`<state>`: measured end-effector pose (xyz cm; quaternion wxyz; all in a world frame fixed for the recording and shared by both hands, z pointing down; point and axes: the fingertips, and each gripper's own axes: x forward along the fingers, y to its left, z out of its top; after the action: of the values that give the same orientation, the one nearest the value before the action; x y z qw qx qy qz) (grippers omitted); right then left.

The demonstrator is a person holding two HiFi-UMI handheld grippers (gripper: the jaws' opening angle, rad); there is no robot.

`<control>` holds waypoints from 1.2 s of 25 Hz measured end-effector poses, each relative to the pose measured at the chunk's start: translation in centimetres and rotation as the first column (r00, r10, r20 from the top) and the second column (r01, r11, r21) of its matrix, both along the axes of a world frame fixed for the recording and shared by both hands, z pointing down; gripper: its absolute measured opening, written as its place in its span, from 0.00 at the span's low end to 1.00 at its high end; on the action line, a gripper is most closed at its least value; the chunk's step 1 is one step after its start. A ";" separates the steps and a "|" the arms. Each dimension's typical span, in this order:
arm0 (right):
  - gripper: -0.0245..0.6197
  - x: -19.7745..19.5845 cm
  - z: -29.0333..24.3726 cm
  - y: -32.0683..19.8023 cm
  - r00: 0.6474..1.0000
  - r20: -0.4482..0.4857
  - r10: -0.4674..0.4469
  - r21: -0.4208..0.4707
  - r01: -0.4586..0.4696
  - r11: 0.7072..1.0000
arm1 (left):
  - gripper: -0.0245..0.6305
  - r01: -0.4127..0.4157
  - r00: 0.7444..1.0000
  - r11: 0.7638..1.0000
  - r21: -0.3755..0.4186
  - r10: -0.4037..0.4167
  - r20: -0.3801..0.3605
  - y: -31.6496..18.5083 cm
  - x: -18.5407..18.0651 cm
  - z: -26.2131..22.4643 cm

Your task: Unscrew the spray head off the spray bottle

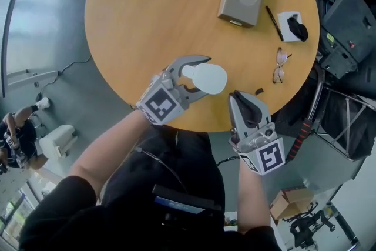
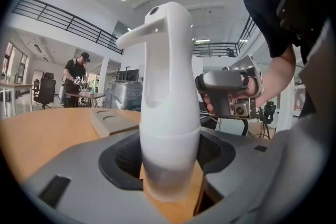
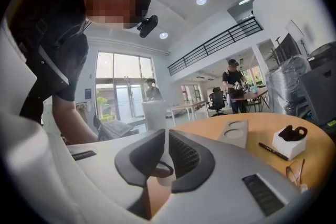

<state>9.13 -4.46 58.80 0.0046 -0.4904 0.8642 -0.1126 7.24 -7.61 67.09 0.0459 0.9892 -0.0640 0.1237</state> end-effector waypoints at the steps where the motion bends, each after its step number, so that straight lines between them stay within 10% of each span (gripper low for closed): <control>1: 0.07 -0.1 -1.2 0.1 1.000 0.002 -0.002 0.003 0.002 1.000 | 0.50 0.003 1.000 1.000 0.002 -0.003 0.000 0.1 -0.3 -1.3; 30: 0.42 -6.7 -25.7 1.1 0.958 0.017 -0.286 0.104 0.283 0.954 | 0.50 -0.007 1.000 1.000 -0.028 0.007 0.026 4.2 -1.8 -26.0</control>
<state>2.47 -3.36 33.14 0.0268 -0.3582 0.9301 -0.0764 5.45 -3.41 41.04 0.0585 0.9870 -0.0594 0.1374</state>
